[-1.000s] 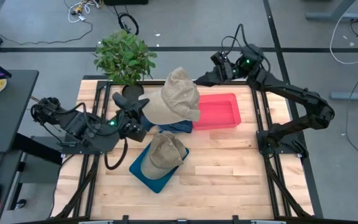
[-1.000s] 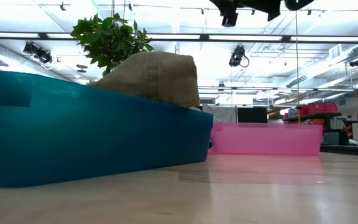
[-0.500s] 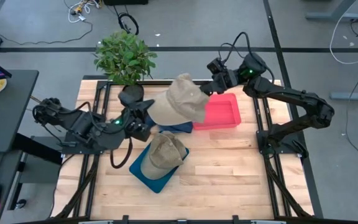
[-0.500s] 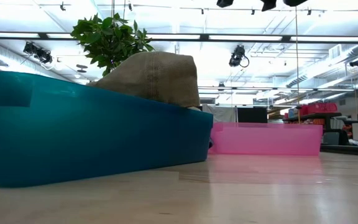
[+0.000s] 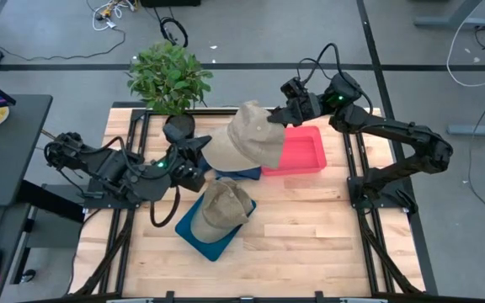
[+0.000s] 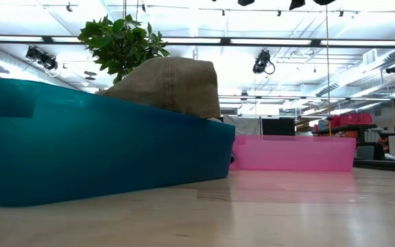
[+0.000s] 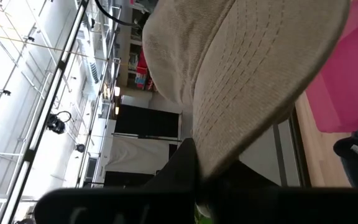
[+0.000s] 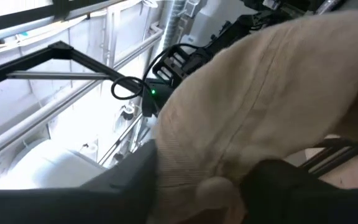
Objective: Pick & Place hat
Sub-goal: Put the brown cap into the blue bin
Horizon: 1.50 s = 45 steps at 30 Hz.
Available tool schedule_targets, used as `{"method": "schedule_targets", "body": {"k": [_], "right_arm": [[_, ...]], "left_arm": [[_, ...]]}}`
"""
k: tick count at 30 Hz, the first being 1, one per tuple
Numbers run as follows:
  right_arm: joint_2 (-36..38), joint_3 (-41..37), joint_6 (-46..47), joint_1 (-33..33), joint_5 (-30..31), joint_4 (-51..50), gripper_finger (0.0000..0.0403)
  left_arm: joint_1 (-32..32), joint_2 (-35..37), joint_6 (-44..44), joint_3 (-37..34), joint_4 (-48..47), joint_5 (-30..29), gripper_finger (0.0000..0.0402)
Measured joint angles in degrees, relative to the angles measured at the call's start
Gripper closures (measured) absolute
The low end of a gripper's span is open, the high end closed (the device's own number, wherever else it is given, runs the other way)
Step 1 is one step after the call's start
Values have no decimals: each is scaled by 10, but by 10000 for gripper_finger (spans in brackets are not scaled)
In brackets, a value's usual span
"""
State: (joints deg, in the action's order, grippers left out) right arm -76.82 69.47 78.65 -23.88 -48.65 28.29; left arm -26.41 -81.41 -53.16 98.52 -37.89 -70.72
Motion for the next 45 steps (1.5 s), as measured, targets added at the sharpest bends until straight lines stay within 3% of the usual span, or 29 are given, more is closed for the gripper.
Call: {"method": "schedule_targets", "body": {"k": [6, 16, 28, 35, 39, 45], "right_arm": [[0, 0, 4, 0, 2, 0, 359], [0, 0, 12, 4, 2, -1, 359], [0, 1, 4, 3, 6, -7, 359], [0, 1, 4, 3, 6, -7, 359], [0, 1, 4, 3, 6, -4, 359], [0, 1, -1, 3, 7, 2, 359]], "left_arm": [[9, 0, -1, 0, -5, 1, 390], [19, 0, 31, 0, -7, 2, 374], [19, 0, 143, 0, -10, -4, 186], [19, 0, 225, 0, -60, -64, 108], [14, 4, 300, 0, -118, -99, 91], [4, 14, 507, 0, -258, -100, 86]]}}
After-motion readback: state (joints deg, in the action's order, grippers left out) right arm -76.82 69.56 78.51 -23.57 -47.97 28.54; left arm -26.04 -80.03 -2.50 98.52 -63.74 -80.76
